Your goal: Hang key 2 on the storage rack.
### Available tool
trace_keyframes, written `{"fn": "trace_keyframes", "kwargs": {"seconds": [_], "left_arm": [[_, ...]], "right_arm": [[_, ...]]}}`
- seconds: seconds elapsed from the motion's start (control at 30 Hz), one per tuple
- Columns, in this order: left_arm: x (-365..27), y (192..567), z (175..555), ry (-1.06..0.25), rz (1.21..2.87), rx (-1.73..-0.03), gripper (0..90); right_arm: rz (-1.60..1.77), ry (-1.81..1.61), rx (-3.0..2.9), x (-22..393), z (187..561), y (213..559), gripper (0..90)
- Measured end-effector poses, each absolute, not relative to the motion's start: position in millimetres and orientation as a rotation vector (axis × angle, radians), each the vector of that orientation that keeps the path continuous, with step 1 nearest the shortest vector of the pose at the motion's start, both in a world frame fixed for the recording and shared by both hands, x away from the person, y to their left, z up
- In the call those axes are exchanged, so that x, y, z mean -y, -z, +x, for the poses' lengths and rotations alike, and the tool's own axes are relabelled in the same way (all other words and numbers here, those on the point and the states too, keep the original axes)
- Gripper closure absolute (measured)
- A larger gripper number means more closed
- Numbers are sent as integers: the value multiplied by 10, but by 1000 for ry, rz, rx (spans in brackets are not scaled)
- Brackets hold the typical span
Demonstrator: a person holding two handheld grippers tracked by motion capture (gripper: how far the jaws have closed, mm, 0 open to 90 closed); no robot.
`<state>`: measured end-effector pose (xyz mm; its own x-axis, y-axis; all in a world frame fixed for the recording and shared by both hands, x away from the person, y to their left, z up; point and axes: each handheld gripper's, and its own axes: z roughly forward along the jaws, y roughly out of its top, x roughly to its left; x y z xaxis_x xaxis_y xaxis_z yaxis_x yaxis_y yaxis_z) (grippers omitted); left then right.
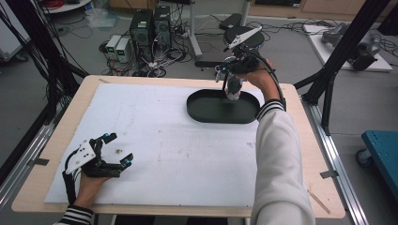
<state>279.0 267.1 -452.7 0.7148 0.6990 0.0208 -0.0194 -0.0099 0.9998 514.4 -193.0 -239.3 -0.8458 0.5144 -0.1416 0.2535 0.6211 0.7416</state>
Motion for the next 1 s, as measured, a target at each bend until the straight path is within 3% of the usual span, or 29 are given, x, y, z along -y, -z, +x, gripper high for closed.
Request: {"fn": "trace_keyframes", "kwargs": {"seconds": [1.0], "left_arm": [[-2674, 4528, 2790, -623, 1486, -591, 17]], "right_arm": [[677, -974, -2500, 1930, 5309, 2553, 883]]}}
